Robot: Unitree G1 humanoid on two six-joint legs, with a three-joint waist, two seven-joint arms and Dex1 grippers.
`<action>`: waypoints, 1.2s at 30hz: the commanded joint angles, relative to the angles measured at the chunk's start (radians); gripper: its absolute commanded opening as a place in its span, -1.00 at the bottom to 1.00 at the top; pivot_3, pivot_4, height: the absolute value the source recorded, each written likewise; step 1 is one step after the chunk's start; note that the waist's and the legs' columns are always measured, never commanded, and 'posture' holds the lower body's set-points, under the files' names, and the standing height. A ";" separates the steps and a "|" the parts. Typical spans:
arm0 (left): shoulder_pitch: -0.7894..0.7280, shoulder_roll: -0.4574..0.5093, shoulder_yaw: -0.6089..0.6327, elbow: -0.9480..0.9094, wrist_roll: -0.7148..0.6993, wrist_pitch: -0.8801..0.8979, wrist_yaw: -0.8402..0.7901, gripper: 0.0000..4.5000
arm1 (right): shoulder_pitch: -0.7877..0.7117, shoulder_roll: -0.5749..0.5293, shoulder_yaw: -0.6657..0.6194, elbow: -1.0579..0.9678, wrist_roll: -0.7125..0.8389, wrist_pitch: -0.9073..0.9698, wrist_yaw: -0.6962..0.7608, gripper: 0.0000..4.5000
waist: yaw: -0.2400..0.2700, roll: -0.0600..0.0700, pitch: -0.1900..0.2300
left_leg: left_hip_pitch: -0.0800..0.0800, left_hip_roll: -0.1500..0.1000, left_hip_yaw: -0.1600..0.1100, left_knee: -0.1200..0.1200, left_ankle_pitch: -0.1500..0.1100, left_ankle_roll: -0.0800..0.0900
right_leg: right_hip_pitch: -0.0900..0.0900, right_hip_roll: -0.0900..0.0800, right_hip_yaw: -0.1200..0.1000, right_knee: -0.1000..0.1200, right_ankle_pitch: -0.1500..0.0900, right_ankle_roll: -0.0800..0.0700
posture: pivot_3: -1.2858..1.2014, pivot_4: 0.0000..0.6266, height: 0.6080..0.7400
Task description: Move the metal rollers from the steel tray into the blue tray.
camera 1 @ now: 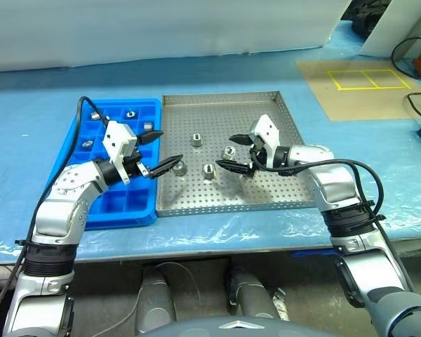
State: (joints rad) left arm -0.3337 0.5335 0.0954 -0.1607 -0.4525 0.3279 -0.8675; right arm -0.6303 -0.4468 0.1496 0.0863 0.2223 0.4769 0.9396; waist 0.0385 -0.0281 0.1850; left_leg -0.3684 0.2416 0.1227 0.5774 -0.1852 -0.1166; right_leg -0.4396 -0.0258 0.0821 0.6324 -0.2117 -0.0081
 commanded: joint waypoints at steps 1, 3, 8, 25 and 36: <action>-0.012 0.001 0.000 -0.024 -0.014 -0.006 -0.004 0.98 | -0.002 -0.007 -0.006 -0.050 0.011 -0.006 0.000 1.00 | 0.000 0.000 0.000 | 0.000 0.000 0.000 0.000 0.000 0.000 | 0.000 0.000 0.000 0.000 0.000 0.000 | -0.07 -0.52 1.00; -0.012 0.001 -0.001 -0.024 -0.014 -0.006 -0.005 0.98 | -0.002 -0.007 -0.006 -0.049 0.012 -0.006 0.000 1.00 | 0.000 0.000 0.000 | 0.000 0.000 0.000 0.000 0.000 0.000 | 0.000 0.000 0.000 0.000 0.000 0.000 | -0.07 -0.52 1.00; -0.013 0.004 0.000 -0.022 -0.016 -0.006 -0.006 0.98 | -0.003 -0.005 -0.005 -0.047 0.012 -0.006 0.000 1.00 | 0.000 0.000 0.000 | 0.000 0.000 0.000 0.000 0.000 0.000 | 0.000 0.000 0.000 0.000 0.000 0.000 | -0.07 -0.52 1.00; -0.011 0.006 0.003 -0.017 -0.019 -0.008 -0.015 0.98 | 0.002 -0.026 -0.008 -0.049 0.012 -0.007 0.019 1.00 | 0.000 0.000 0.000 | 0.000 0.000 0.000 0.000 0.000 0.000 | 0.000 0.000 0.000 0.000 0.000 0.000 | -0.07 -0.52 1.00; -0.017 0.003 -0.006 -0.014 -0.019 -0.008 -0.026 0.98 | 0.022 -0.068 -0.015 -0.044 0.009 -0.012 0.032 1.00 | 0.000 0.000 0.000 | 0.000 0.000 0.000 0.000 0.000 0.000 | 0.000 0.000 0.000 0.000 0.000 0.000 | -0.08 -0.52 1.00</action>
State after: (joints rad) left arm -0.3372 0.5336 0.0860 -0.1589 -0.4560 0.3277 -0.8899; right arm -0.6105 -0.5019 0.1494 0.0861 0.2219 0.4766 0.9636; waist 0.0385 -0.0281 0.1850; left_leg -0.3684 0.2416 0.1228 0.5774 -0.1852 -0.1165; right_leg -0.4394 -0.0258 0.0822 0.6325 -0.2117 -0.0081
